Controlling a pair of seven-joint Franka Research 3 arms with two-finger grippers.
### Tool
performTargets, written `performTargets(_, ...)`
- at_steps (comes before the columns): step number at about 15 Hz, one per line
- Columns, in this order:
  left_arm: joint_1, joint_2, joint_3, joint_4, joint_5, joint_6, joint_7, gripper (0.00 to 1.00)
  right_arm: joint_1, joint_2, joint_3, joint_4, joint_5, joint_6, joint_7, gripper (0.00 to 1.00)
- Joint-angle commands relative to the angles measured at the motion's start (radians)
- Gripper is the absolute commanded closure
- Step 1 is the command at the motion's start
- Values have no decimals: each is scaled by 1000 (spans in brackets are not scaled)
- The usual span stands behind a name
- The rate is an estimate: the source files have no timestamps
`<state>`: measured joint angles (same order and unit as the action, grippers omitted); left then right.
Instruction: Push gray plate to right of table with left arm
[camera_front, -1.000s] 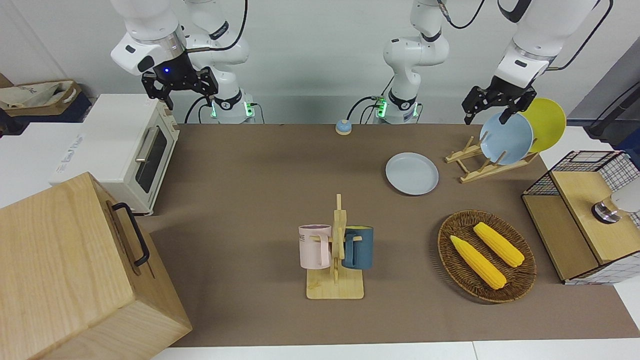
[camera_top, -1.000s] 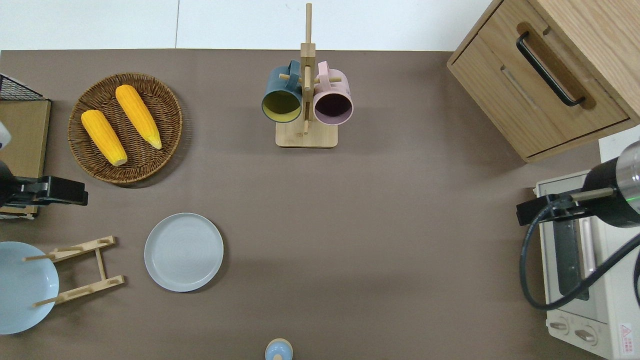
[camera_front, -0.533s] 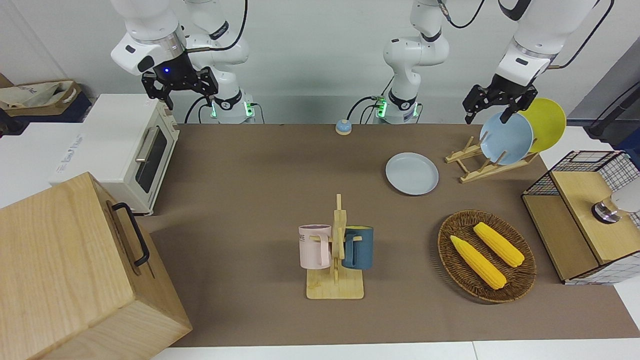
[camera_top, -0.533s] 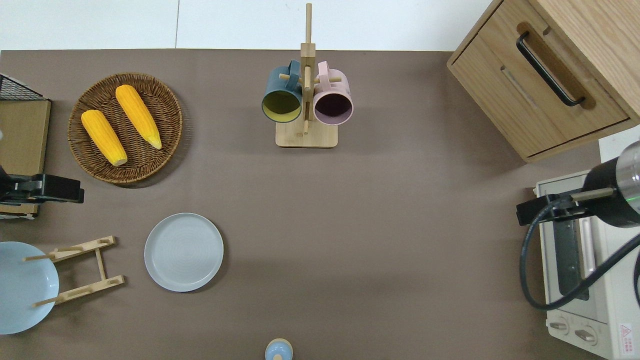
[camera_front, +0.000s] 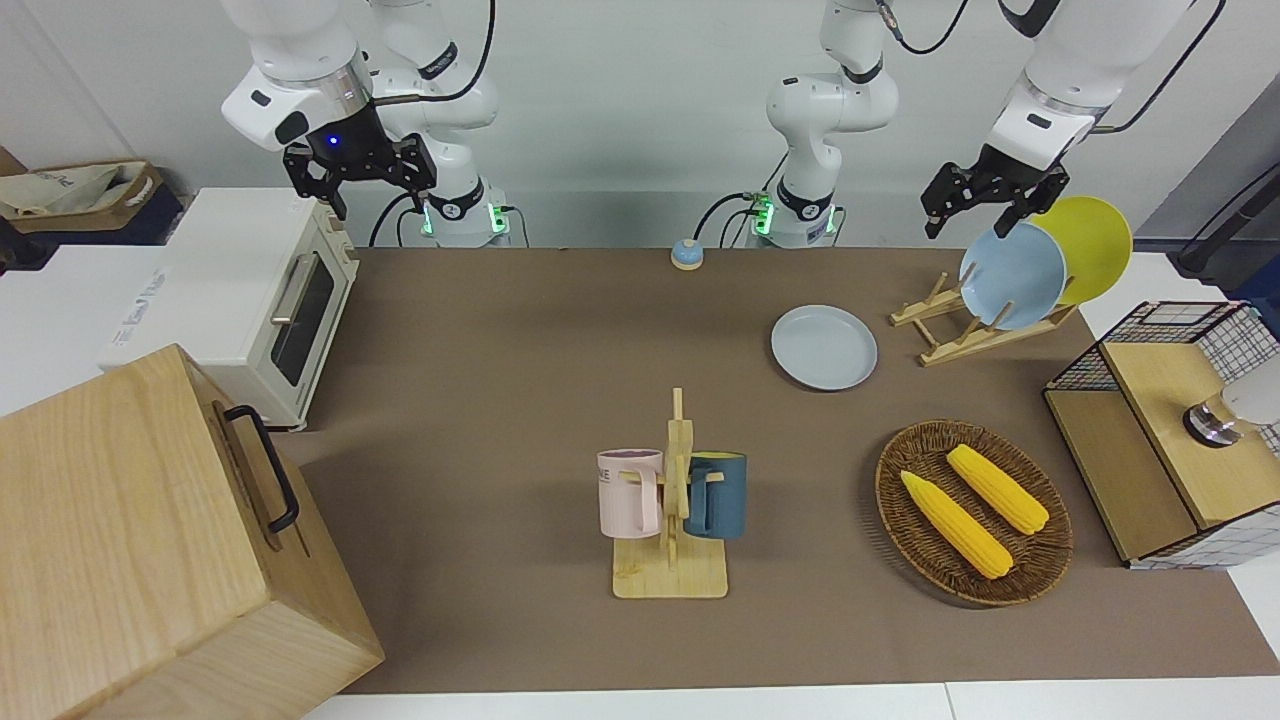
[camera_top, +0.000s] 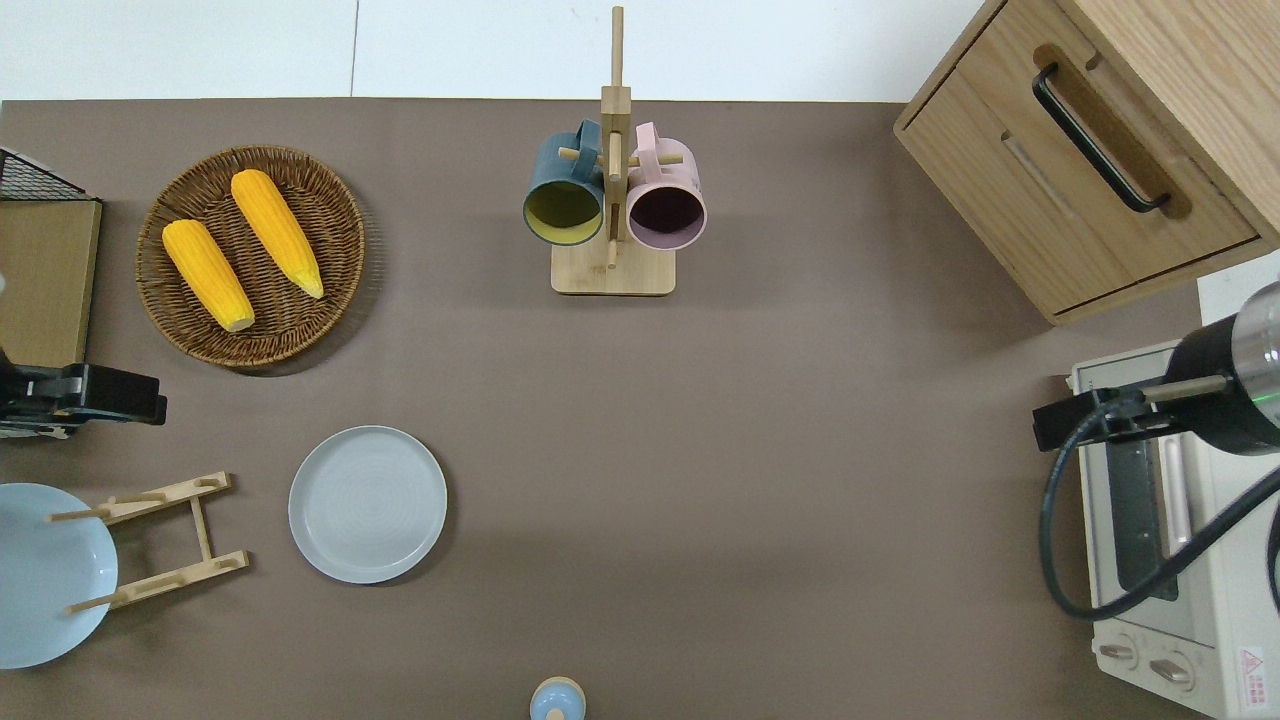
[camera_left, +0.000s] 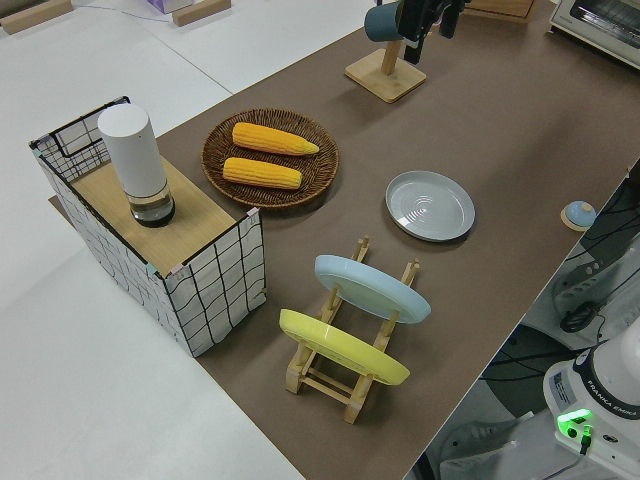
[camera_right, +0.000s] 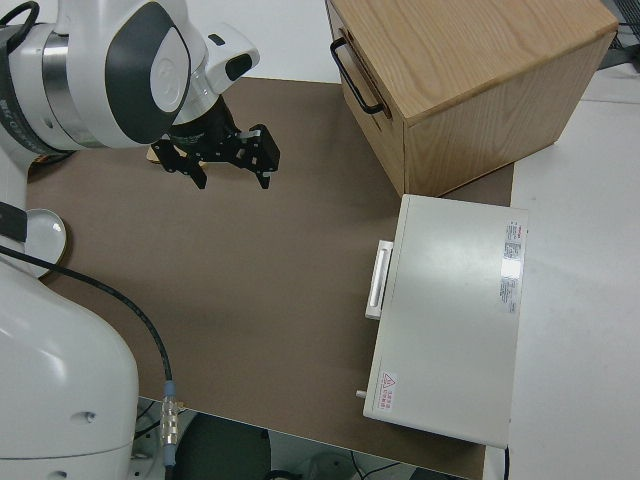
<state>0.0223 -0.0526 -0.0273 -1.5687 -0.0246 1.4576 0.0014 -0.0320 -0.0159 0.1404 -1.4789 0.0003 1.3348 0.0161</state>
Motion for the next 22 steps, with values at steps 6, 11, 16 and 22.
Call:
performTargets(6, 13, -70, 24, -80, -46, -39, 25, 9, -19, -2, 16, 9, 4, -16, 12, 17)
performTargets(11, 13, -136, 35, -212, -44, 39, 32, 9, -19, -2, 16, 9, 4, -16, 12, 17)
performTargets(16, 11, -194, 33, -384, -43, 177, 32, 7, -19, -2, 16, 9, 4, -16, 12, 17)
performTargets(22, 13, -251, 35, -622, -41, 381, 32, 7, -19, -2, 16, 9, 4, -16, 13, 17)
